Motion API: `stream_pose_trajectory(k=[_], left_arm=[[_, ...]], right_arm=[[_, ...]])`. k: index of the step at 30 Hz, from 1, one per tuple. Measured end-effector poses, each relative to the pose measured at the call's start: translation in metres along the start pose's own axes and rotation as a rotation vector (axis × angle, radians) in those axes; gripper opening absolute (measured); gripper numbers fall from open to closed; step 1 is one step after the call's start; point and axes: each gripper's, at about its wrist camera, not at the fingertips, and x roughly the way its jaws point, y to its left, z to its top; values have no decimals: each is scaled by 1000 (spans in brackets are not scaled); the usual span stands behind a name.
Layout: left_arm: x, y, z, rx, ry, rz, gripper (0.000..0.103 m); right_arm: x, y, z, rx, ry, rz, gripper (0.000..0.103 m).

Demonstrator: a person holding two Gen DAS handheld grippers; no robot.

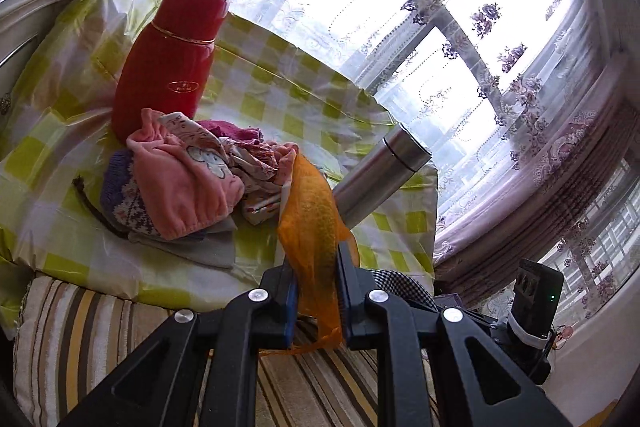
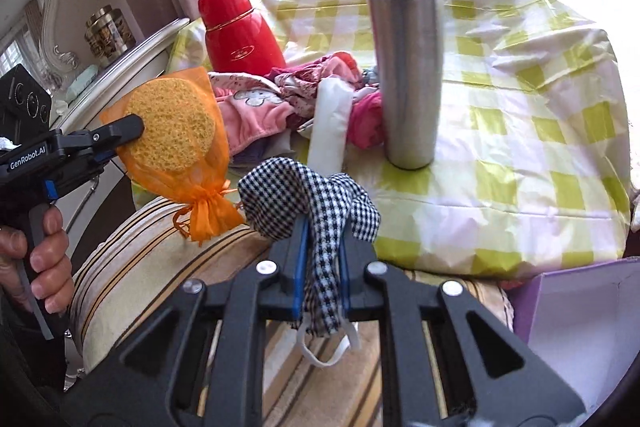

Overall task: Organize soft objects
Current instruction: 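Grasp the orange mesh sponge bag with the left tool while the right tool grasps the gingham cloth, then carry both items into the purple box and open both tools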

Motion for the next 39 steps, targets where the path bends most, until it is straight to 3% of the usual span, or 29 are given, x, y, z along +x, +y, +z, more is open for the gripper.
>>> stream_pose_trajectory(k=[6,15,23,25,26,27,29,30,39], left_arm=[[23,-38,-7,57,61,-83,17],[82,-133,-35,214,209,-250,17],[129,-210,-73,341,329,-327,17],[140,-223,-82,358,356,-330,21],[145,-228,-86,371,378,-326,29],[150,-232,-90,377,398,-315,44],[157,-232,-94,356,424,-293,66],[157,-231,-96,346,421,-285,69],[109,-206,-95,429,265,-177,69]], right_arm=[[-43,-43,-14,117,-54,-121,16],[-110,-121,-49,276,-111,-476,16],[-145,-171,-86,386,-111,-645,16],[-153,-180,-92,410,-117,-695,16],[-158,-184,-96,423,-122,-712,16],[-160,-188,-98,437,-121,-730,16],[-162,-193,-102,459,-100,-749,16],[-164,-194,-104,465,-99,-744,16],[-171,-174,-102,465,-110,-666,17]])
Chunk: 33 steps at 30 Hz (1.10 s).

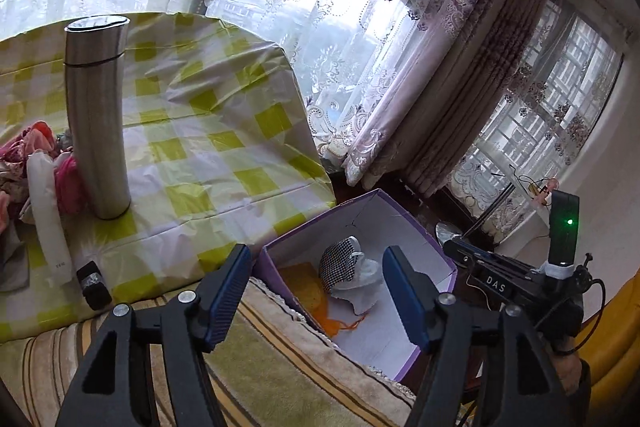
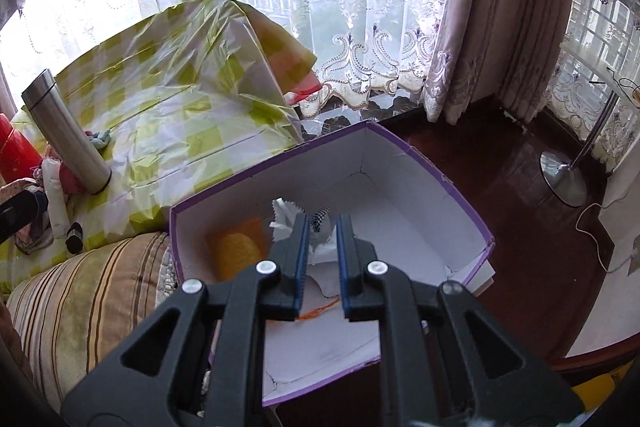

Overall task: Organize soft objects
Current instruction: 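Carry both items into the purple box and open both tools, then grasp the white tube with the left tool while the right tool grasps the small black box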

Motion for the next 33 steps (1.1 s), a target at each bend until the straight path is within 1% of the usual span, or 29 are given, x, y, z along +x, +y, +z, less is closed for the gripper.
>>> stream_pose_trajectory(k=[2,3,4,5,6,7,9,11,14,19,23,25,29,30,33], left_arm=[[-11,9,-8,-14,-5,31,69],[-17,15,-13,-31,-1,48,69],[-22,21,-17,-45,7,58,69],[-27,27,-23,-58,9,68,69],[-32,33,-28,-70,9,87,69],[-38,40,-33,-81,8,106,69],[-50,55,-41,-111,3,128,69],[-63,69,-47,-130,-7,165,69],[-78,86,-52,-131,-16,228,69],[-92,113,-55,-164,-20,269,69],[-96,134,-53,-213,-20,276,69],[-96,141,-48,-210,-21,298,68],[-88,165,-29,-233,10,353,65],[-85,173,-23,-245,17,355,63],[-72,194,-6,-274,27,330,60]], right_arm=[[-7,8,1,-16,-17,14,22],[-10,11,1,-24,-23,17,29],[-12,15,1,-32,-28,21,39],[-13,19,1,-40,-32,30,45],[-14,24,1,-48,-38,39,53],[-15,28,0,-55,-45,44,57],[-14,37,-2,-65,-44,54,60],[-9,47,-2,-73,-24,81,62],[1,67,-3,-93,18,138,62],[7,117,-4,-195,37,197,62],[13,157,-4,-255,65,264,62],[15,178,-4,-287,73,290,62],[25,223,-4,-372,116,339,63],[28,234,-5,-395,125,353,63],[40,266,-7,-451,157,376,63]])
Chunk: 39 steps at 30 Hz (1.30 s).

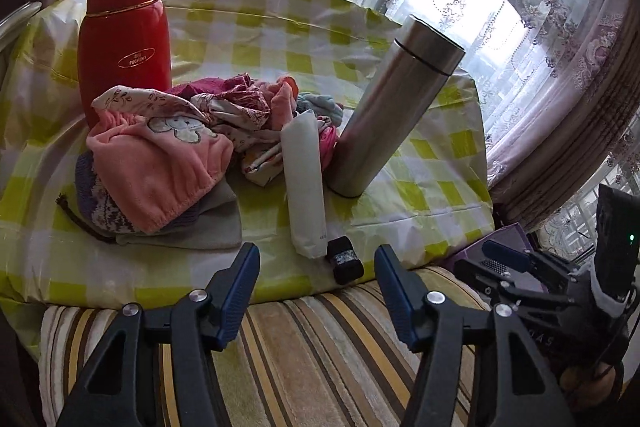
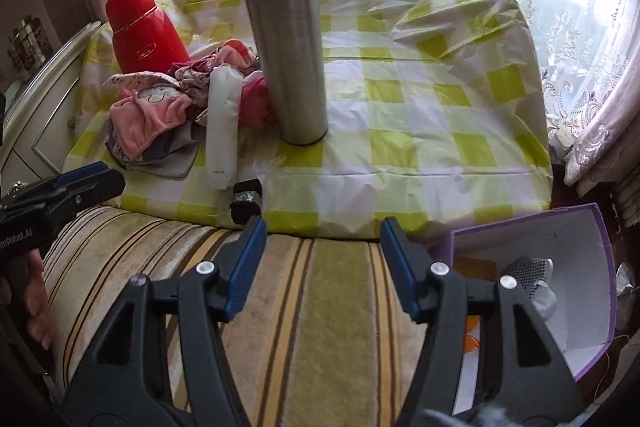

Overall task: Organize soft objects
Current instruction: 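Grasp the white tube with the left tool while the right tool grasps the small black box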

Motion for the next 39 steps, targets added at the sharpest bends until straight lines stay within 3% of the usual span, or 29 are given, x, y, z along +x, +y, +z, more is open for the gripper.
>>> stream_pose_trajectory(k=[5,13,20,37,39], left_arm=[[40,8,28,-48,58,-41,58],[103,13,44,-74,154,-13,54],[132,23,43,-97,173,-34,36],[76,48,29,-191,-81,-48,33],[72,47,28,-185,-93,-49,33]], right_arm=[[33,25,13,-56,55,0,63],[71,43,20,-87,119,-15,63],[95,50,17,-113,160,-32,63],[125,66,22,-152,182,-49,62],[130,69,20,-158,188,-54,58]])
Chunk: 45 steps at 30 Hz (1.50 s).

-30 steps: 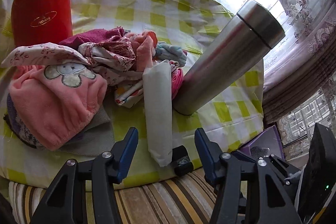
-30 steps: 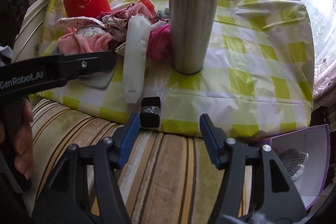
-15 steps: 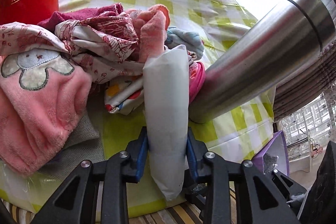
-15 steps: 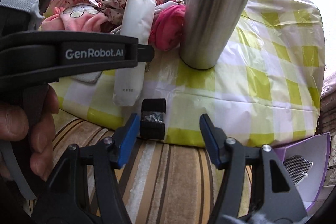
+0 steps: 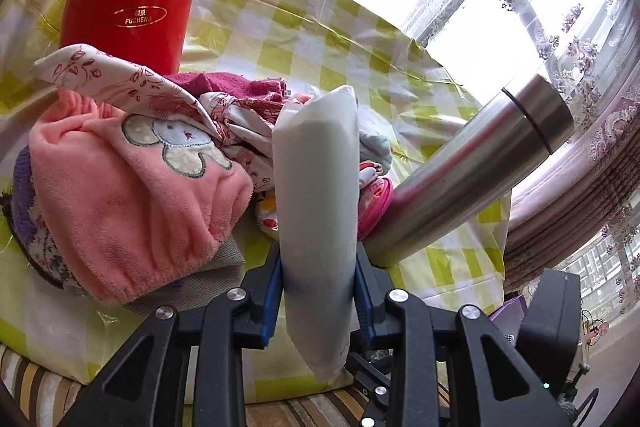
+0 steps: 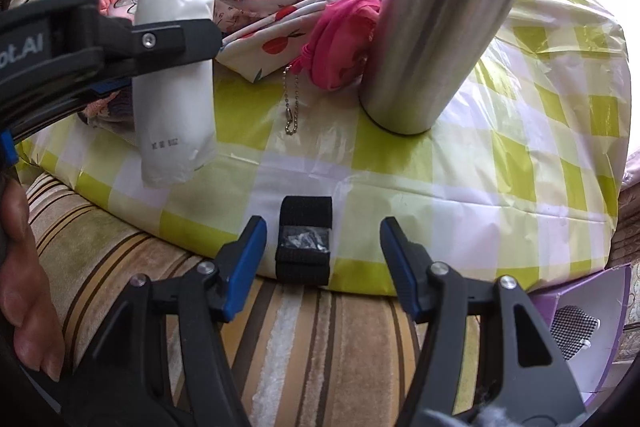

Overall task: Organize soft objects
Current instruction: 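Grasp the white tube with the left tool while the right tool grasps the small black box, then carry the tube and black box into the purple box and open both tools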

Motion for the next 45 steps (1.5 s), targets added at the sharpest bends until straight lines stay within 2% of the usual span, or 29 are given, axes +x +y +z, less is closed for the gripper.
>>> stream_pose_trajectory(k=[3,7,8,9,19,28,35,42,45], left_arm=[[-7,0,-3,10,-15,-3,33],[-11,-1,-5,12,-23,-5,33],[-13,-1,-6,11,-26,-3,33],[-16,-1,-9,10,-29,-3,33],[-38,-16,-23,39,-51,-2,33],[-42,-55,-37,110,-26,-30,33],[-34,-97,-53,161,33,-108,33],[-20,-152,-73,225,113,-205,33],[-14,-178,-84,270,151,-250,33]], right_arm=[[9,8,0,-2,18,1,51],[10,11,0,1,10,15,46],[10,11,-1,-4,7,23,42],[9,13,-1,-9,3,26,31],[-34,-5,-14,44,-122,19,30],[-73,-43,-34,144,-187,19,30],[-98,-91,-53,243,-224,2,30],[-116,-151,-87,342,-254,-105,30],[-126,-186,-113,412,-253,-156,30]])
